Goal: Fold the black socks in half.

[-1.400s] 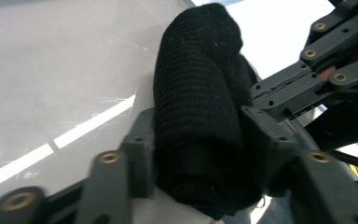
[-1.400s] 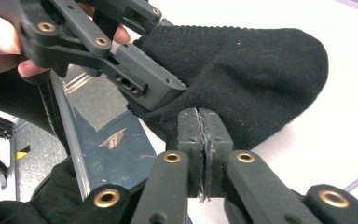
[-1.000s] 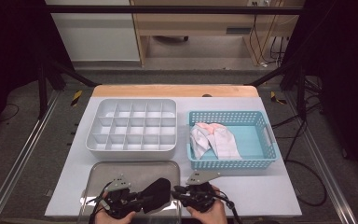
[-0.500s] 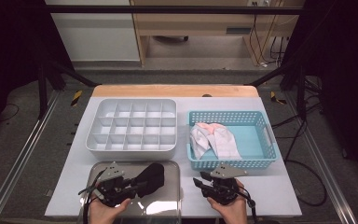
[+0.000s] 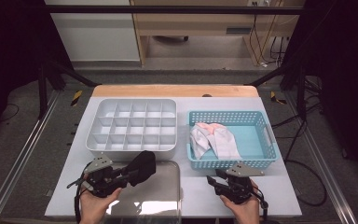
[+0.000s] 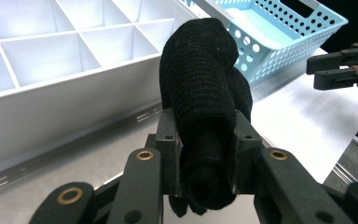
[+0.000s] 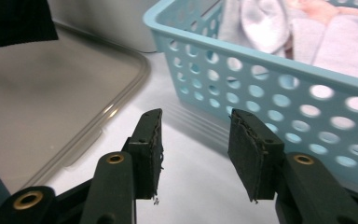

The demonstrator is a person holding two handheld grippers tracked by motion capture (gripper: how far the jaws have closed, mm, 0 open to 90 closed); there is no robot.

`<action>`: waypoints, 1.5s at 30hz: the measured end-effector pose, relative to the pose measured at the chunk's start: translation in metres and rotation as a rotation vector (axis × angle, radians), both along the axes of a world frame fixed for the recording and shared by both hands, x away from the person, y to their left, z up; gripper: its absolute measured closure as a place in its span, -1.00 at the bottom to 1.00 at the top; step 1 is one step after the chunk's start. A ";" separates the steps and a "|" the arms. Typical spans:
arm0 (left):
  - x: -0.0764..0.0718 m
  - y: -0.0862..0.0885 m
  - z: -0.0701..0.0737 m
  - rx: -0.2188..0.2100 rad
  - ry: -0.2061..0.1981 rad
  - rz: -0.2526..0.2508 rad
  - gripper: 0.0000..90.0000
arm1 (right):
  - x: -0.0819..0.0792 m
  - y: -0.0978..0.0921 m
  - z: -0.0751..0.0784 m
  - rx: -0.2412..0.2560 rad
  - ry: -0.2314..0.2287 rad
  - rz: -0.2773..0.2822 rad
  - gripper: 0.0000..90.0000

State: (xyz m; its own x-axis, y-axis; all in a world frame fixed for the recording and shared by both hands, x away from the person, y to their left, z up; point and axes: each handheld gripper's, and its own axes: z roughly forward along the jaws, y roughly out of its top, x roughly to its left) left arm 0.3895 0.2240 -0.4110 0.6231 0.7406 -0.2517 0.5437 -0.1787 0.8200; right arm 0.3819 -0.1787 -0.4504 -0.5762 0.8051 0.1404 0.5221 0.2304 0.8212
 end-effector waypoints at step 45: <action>0.050 0.061 0.051 0.068 -0.058 0.187 0.53 | 0.015 -0.038 -0.002 -0.044 -0.005 -0.139 -0.10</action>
